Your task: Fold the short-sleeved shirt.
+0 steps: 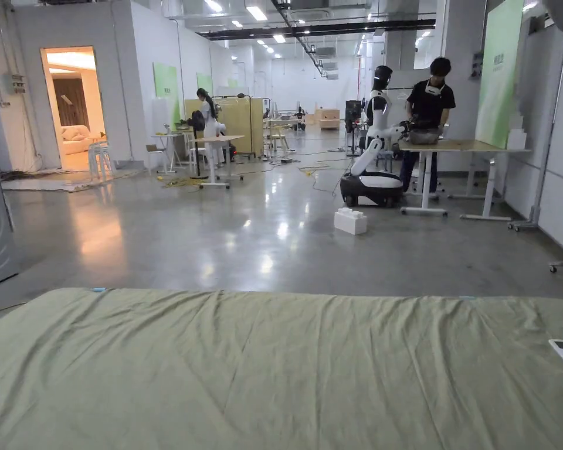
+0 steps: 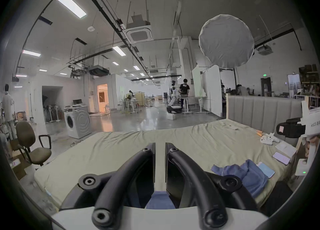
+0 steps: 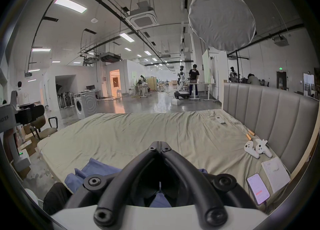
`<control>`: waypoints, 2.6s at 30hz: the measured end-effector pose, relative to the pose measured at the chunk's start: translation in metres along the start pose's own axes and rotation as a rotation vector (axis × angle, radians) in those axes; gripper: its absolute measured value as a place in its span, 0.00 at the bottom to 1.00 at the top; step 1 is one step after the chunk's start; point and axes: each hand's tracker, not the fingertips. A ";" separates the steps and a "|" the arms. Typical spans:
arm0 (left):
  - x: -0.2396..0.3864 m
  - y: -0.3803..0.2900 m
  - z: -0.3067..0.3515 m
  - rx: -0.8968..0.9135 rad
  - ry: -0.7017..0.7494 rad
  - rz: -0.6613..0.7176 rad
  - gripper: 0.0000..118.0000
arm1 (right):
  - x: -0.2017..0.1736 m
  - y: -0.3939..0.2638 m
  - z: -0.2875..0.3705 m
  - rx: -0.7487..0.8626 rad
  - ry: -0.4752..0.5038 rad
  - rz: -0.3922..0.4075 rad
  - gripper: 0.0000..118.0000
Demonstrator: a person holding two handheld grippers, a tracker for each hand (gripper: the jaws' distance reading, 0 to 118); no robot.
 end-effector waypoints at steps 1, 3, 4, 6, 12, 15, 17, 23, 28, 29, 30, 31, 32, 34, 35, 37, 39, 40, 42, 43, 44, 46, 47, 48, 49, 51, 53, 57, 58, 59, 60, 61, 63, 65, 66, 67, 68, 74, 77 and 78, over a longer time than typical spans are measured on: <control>-0.001 -0.001 0.004 0.000 -0.010 0.019 0.04 | 0.000 -0.001 0.001 -0.001 0.008 0.006 0.00; 0.003 -0.003 0.007 -0.028 -0.032 0.037 0.03 | -0.003 -0.003 0.002 0.000 0.008 0.022 0.00; 0.005 -0.005 0.009 -0.028 -0.030 0.033 0.03 | -0.005 -0.004 0.002 -0.002 0.000 0.028 0.00; 0.006 -0.006 0.009 -0.056 -0.043 0.022 0.01 | -0.006 -0.005 0.001 -0.006 -0.002 0.036 0.00; 0.006 -0.004 0.009 -0.044 -0.063 0.043 0.00 | -0.005 -0.001 0.003 0.005 -0.017 0.046 0.00; 0.008 -0.003 0.008 -0.041 -0.066 0.025 0.00 | -0.003 -0.001 0.004 -0.002 -0.028 0.033 0.00; 0.010 -0.003 0.007 -0.041 -0.072 0.019 0.00 | -0.002 -0.002 0.005 -0.006 -0.028 0.029 0.00; 0.013 -0.005 0.001 -0.061 -0.065 -0.025 0.00 | -0.002 -0.003 0.009 -0.006 -0.028 0.030 0.00; -0.002 -0.014 -0.014 -0.178 -0.072 0.031 0.00 | 0.001 -0.012 0.011 -0.027 -0.035 0.030 0.00; -0.005 -0.016 -0.018 -0.211 -0.078 0.042 0.00 | 0.003 -0.016 0.011 -0.038 -0.038 0.023 0.00; -0.009 -0.019 -0.024 -0.241 -0.074 0.047 0.00 | 0.006 -0.021 0.010 -0.055 -0.037 0.008 0.00; -0.012 -0.023 -0.030 -0.257 -0.071 0.051 0.00 | 0.008 -0.025 0.009 -0.067 -0.035 -0.006 0.00; -0.016 -0.029 -0.041 -0.305 -0.080 0.066 0.01 | 0.011 -0.029 0.008 -0.080 -0.036 -0.021 0.00; -0.023 -0.041 -0.065 -0.399 -0.101 0.128 0.03 | 0.013 -0.036 0.004 -0.110 -0.041 -0.044 0.00; -0.029 -0.052 -0.082 -0.443 -0.132 0.169 0.05 | 0.015 -0.040 0.002 -0.123 -0.044 -0.049 0.00; -0.036 -0.077 -0.116 -0.540 -0.153 0.257 0.34 | 0.018 -0.046 -0.002 -0.146 -0.046 -0.059 0.00; -0.040 -0.103 -0.153 -0.569 -0.150 0.268 0.62 | 0.021 -0.050 -0.005 -0.165 -0.053 -0.060 0.00; -0.041 -0.116 -0.169 -0.577 -0.139 0.241 0.64 | 0.022 -0.052 -0.006 -0.173 -0.058 -0.059 0.00; -0.039 -0.143 -0.204 -0.672 -0.094 0.182 0.64 | 0.025 -0.054 -0.008 -0.191 -0.071 -0.056 0.00; -0.038 -0.156 -0.217 -0.710 -0.087 0.160 0.64 | 0.027 -0.056 -0.007 -0.202 -0.078 -0.059 0.00; -0.037 -0.170 -0.230 -0.758 -0.089 0.138 0.64 | 0.030 -0.057 -0.007 -0.214 -0.084 -0.072 0.00; -0.036 -0.193 -0.250 -0.817 -0.113 0.133 0.64 | 0.036 -0.061 -0.003 -0.223 -0.092 -0.105 0.00; -0.036 -0.205 -0.260 -0.846 -0.105 0.142 0.64 | 0.038 -0.063 0.000 -0.224 -0.092 -0.111 0.00; -0.037 -0.215 -0.266 -0.871 -0.109 0.153 0.62 | 0.039 -0.065 0.002 -0.225 -0.093 -0.107 0.00; -0.038 -0.224 -0.271 -0.877 -0.099 0.151 0.59 | 0.039 -0.066 0.004 -0.229 -0.097 -0.100 0.00; -0.038 -0.234 -0.274 -0.912 -0.040 0.144 0.50 | 0.041 -0.069 0.006 -0.253 -0.111 -0.078 0.00; -0.035 -0.237 -0.272 -0.894 -0.055 0.141 0.49 | 0.041 -0.072 0.007 -0.269 -0.119 -0.074 0.00; -0.024 -0.230 -0.270 -0.901 -0.053 0.067 0.14 | 0.045 -0.079 0.004 -0.296 -0.120 -0.089 0.00; -0.021 -0.229 -0.271 -0.902 -0.058 0.054 0.11 | 0.046 -0.080 0.001 -0.303 -0.118 -0.089 0.00; -0.015 -0.229 -0.272 -0.913 -0.072 0.039 0.10 | 0.046 -0.080 -0.003 -0.308 -0.116 -0.085 0.00; -0.012 -0.230 -0.274 -0.920 -0.075 0.012 0.09 | 0.047 -0.079 -0.007 -0.310 -0.118 -0.084 0.00; -0.008 -0.231 -0.275 -0.928 -0.074 -0.027 0.09 | 0.049 -0.076 -0.014 -0.310 -0.118 -0.087 0.00; -0.001 -0.234 -0.280 -0.956 -0.080 -0.091 0.09 | 0.054 -0.068 -0.032 -0.309 -0.113 -0.080 0.00; 0.004 -0.235 -0.286 -0.986 -0.090 -0.143 0.09 | 0.064 -0.063 -0.060 -0.336 -0.103 -0.023 0.00; 0.005 -0.236 -0.289 -0.999 -0.091 -0.147 0.09 | 0.069 -0.061 -0.073 -0.354 -0.097 0.011 0.03; 0.006 -0.234 -0.292 -1.016 -0.096 -0.147 0.09 | 0.075 -0.061 -0.090 -0.381 -0.104 0.040 0.14; 0.006 -0.233 -0.295 -1.030 -0.100 -0.154 0.09 | 0.085 -0.064 -0.112 -0.452 -0.097 0.049 0.36; 0.001 -0.225 -0.294 -1.058 -0.128 -0.112 0.09 | 0.146 -0.103 -0.222 -0.638 -0.100 -0.011 0.80; -0.001 -0.223 -0.293 -1.058 -0.130 -0.086 0.09 | 0.174 -0.134 -0.264 -0.794 -0.124 -0.185 0.80; -0.001 -0.222 -0.293 -1.060 -0.130 -0.088 0.09 | 0.180 -0.142 -0.272 -0.809 -0.149 -0.208 0.79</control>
